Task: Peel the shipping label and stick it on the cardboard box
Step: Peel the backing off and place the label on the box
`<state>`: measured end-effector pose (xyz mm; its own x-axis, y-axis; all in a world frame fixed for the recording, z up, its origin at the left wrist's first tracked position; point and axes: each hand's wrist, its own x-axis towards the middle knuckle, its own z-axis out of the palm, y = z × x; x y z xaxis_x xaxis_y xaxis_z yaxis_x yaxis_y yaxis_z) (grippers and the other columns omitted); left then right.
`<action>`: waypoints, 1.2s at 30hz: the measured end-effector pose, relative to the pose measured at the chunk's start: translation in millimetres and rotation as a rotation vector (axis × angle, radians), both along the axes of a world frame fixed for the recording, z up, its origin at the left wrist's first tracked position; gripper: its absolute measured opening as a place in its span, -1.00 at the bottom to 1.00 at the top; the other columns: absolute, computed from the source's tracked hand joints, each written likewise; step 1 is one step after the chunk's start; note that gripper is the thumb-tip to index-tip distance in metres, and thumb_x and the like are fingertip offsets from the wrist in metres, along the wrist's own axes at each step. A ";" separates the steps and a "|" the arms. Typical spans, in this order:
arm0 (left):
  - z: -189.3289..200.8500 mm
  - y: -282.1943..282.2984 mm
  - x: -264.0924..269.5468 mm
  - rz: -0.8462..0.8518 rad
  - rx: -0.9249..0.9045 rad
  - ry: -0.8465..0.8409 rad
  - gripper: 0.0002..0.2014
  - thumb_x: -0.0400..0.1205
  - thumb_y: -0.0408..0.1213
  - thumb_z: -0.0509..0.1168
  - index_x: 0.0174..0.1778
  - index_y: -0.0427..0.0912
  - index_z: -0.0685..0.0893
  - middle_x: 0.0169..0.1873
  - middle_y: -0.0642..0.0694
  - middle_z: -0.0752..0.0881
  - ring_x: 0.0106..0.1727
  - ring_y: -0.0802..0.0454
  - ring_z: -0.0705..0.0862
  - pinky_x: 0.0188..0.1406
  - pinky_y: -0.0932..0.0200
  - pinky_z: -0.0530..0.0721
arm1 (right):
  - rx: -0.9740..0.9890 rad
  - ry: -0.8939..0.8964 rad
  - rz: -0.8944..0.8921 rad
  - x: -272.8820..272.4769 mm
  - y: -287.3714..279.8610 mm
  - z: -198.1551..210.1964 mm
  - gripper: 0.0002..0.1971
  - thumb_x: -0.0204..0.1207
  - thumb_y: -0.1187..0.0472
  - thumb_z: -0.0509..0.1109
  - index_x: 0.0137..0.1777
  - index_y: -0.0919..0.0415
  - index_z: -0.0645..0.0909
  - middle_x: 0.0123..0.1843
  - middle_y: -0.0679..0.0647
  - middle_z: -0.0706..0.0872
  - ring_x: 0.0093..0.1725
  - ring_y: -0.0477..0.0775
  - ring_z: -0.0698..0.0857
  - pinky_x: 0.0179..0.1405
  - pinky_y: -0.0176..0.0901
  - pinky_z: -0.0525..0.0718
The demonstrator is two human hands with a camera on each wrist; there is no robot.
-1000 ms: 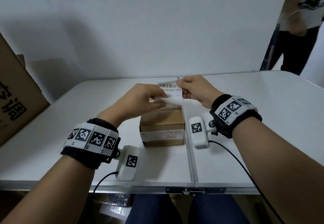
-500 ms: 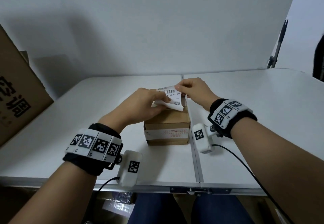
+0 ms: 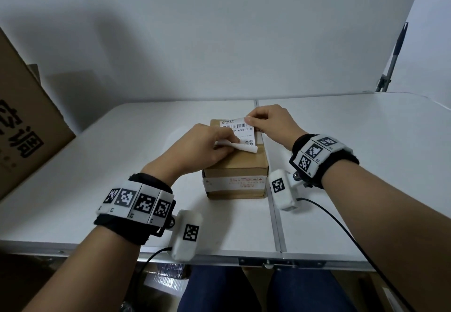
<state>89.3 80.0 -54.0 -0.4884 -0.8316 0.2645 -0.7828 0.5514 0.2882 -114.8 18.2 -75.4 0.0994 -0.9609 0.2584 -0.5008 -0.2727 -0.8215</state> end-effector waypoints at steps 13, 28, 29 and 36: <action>5.6 10.6 3.2 0.027 0.185 0.003 -0.71 0.65 0.11 0.18 0.09 0.11 0.73 -0.01 0.00 0.78 0.00 0.00 0.67 0.02 0.08 0.63 | -0.038 0.027 -0.024 1.9 4.1 -3.7 -0.86 0.53 0.19 0.42 -0.02 0.21 0.78 -0.16 0.00 0.78 -0.10 -0.06 0.70 0.04 -0.23 0.65; 23.4 -24.6 -5.0 0.056 0.500 0.132 -0.88 0.54 -0.10 0.41 -0.06 0.11 0.83 -0.05 0.05 0.80 -0.01 0.05 0.66 0.14 0.15 0.59 | -0.098 0.153 -0.060 3.9 6.9 -2.5 -0.78 0.53 0.15 0.42 0.14 0.15 0.72 -0.01 -0.01 0.69 -0.21 -0.20 0.60 -0.11 -0.45 0.56; 25.0 -25.2 -6.4 0.046 0.521 0.130 -0.88 0.52 -0.13 0.44 -0.06 0.09 0.83 -0.09 0.05 0.78 -0.06 0.09 0.64 0.08 0.19 0.57 | -0.091 0.149 -0.059 4.0 6.9 -2.4 -0.78 0.53 0.15 0.42 0.15 0.15 0.72 0.04 0.03 0.70 -0.15 -0.12 0.62 -0.03 -0.36 0.59; 31.3 -26.7 -13.3 0.030 0.612 0.037 -0.79 0.50 -0.11 0.48 0.03 0.02 0.77 -0.16 0.09 0.67 -0.14 0.15 0.56 -0.09 0.28 0.49 | -0.051 0.145 -0.053 2.9 11.6 0.9 -0.72 0.51 0.17 0.42 0.23 0.09 0.64 0.20 0.06 0.66 0.03 0.07 0.71 0.11 -0.19 0.64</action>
